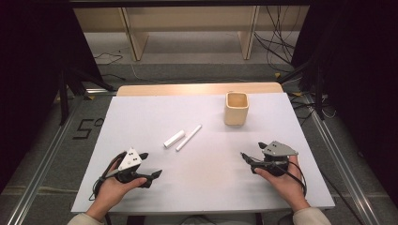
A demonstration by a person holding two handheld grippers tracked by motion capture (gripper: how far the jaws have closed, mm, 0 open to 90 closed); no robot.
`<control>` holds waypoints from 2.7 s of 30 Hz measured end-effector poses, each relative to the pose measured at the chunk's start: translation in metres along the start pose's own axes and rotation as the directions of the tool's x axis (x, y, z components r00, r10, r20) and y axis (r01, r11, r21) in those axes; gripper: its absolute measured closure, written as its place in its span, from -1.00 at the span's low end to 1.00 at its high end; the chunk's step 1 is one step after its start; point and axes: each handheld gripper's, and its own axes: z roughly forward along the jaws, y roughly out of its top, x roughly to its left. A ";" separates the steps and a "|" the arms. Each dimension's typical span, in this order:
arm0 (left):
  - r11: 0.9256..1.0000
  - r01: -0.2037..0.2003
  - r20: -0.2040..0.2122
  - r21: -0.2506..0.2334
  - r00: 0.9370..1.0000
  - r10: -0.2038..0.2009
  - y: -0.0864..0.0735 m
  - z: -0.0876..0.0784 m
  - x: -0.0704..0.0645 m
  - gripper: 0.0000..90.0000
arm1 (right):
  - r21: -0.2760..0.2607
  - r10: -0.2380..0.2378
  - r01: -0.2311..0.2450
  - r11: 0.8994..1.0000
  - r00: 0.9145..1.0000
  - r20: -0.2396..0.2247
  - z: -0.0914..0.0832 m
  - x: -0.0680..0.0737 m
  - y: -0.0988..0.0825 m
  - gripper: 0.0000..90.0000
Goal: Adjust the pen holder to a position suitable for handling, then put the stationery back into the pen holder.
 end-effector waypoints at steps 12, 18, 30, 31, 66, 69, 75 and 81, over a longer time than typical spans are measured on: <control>1.000 0.004 -0.003 0.001 1.000 -0.004 -0.001 0.000 0.000 -0.60 | 0.002 0.003 -0.003 1.000 1.000 0.003 0.000 0.000 0.000 -0.40; 1.000 0.002 -0.002 0.002 1.000 -0.002 0.000 0.001 0.000 -0.59 | 0.006 0.003 -0.003 1.000 1.000 0.003 -0.001 0.000 0.000 -0.40; 1.000 -0.006 0.001 0.006 1.000 0.006 -0.001 0.001 -0.001 -0.60 | 0.007 0.003 -0.003 1.000 1.000 0.004 -0.001 0.001 0.000 -0.40; 1.000 -0.005 0.001 0.005 1.000 0.005 0.000 0.001 -0.001 -0.60 | 0.008 0.003 -0.003 1.000 1.000 0.002 0.000 0.001 0.000 -0.40; 1.000 -0.004 0.011 0.011 1.000 0.004 -0.001 0.004 -0.001 -0.56 | 0.209 0.134 -0.135 0.969 0.991 0.018 0.015 -0.019 0.021 1.00; 1.000 -0.005 0.010 0.012 1.000 0.005 -0.001 0.004 -0.001 -0.56 | 0.223 0.142 -0.140 0.965 0.990 0.009 0.026 -0.017 0.031 1.00; 1.000 -0.003 0.010 0.011 1.000 0.003 -0.001 0.004 0.000 -0.55 | 0.254 0.141 -0.140 0.957 0.990 0.011 0.041 -0.016 0.037 1.00; 1.000 -0.002 0.012 0.011 1.000 0.002 -0.001 0.004 0.000 -0.55 | 0.292 0.138 -0.135 0.947 0.990 0.010 0.037 -0.023 0.038 1.00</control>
